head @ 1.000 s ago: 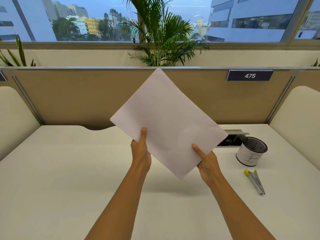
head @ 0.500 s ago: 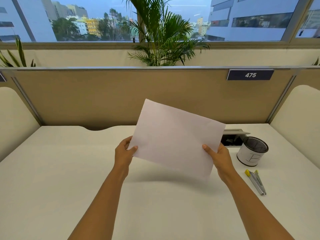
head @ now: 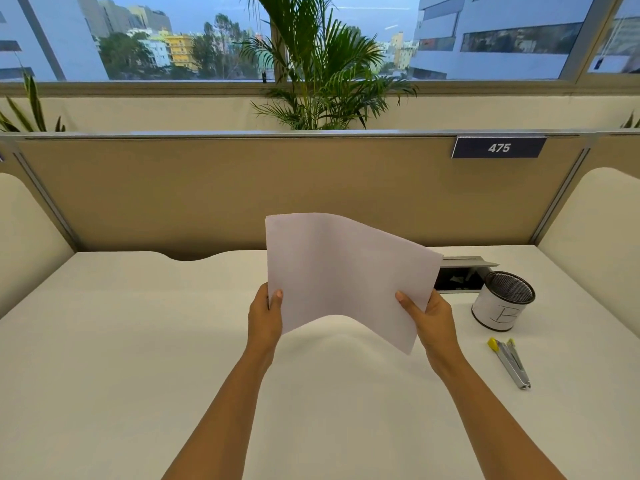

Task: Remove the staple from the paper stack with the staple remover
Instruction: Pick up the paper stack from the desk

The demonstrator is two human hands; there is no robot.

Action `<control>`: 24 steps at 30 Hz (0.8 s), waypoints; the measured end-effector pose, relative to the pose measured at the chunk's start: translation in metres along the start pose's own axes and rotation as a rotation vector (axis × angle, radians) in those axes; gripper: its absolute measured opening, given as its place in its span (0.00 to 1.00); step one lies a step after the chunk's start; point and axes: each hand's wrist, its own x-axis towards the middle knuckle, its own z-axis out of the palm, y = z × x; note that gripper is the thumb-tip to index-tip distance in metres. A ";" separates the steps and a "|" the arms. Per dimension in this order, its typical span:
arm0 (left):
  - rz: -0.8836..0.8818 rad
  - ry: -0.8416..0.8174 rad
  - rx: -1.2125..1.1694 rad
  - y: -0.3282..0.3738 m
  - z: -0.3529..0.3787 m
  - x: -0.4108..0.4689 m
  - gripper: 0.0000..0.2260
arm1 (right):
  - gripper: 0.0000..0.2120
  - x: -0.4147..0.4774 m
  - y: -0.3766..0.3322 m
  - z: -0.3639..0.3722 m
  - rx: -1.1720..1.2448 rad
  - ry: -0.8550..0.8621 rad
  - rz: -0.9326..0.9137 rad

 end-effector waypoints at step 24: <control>-0.026 0.049 0.018 -0.045 -0.004 -0.015 0.16 | 0.18 -0.014 0.038 0.006 -0.188 0.018 0.072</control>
